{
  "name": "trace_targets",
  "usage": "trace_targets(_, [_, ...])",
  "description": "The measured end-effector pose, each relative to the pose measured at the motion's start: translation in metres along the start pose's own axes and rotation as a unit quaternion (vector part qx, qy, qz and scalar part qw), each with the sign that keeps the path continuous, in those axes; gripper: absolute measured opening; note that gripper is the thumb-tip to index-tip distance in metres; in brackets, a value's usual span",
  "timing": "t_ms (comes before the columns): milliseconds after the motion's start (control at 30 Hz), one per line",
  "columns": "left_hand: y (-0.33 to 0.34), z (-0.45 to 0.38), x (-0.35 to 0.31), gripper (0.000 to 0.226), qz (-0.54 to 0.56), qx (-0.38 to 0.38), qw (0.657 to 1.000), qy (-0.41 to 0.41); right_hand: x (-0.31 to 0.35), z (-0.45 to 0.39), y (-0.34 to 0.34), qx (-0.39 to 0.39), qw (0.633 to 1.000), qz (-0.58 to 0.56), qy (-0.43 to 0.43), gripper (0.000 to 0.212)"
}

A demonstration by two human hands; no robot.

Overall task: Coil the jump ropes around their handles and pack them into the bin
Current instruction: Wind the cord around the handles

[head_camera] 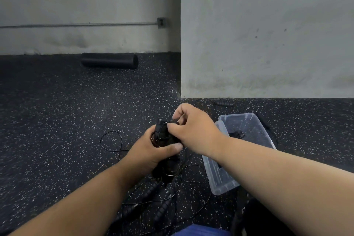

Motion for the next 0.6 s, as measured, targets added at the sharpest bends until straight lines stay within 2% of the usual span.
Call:
trace_targets(200, [-0.003, 0.001, 0.003, 0.044, -0.043, -0.066, 0.997, -0.004, 0.016, 0.011, 0.003, 0.012, 0.991, 0.106, -0.08, 0.011])
trace_targets(400, [0.0, 0.001, 0.019, 0.037, -0.061, -0.017, 0.994, -0.093, 0.016, 0.012, 0.003, 0.024, 0.985, 0.127, -0.11, 0.005])
trace_targets(467, [-0.004, 0.001, 0.023, 0.036, -0.105, -0.043, 0.988, -0.103, 0.01, 0.01, 0.004, 0.019, 0.99, 0.1, -0.095, 0.006])
trace_targets(533, [-0.008, 0.0, 0.019, 0.038, -0.206, -0.076, 0.97, -0.106, 0.001, 0.004, 0.001, -0.006, 0.998, 0.028, -0.063, 0.009])
trace_targets(600, [-0.008, 0.0, 0.015, 0.044, -0.262, -0.077, 0.955, -0.113, -0.01, -0.004, -0.002, -0.032, 0.999, -0.024, -0.028, 0.009])
Point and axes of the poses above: each hand's wrist, its own z-axis away from the middle knuckle, its own y-axis out of the palm, x = y × z, the point moved 4 cm from there along -z, towards the middle knuckle, and after that the axes turned 15 degrees about x, right-handed, at the moved point
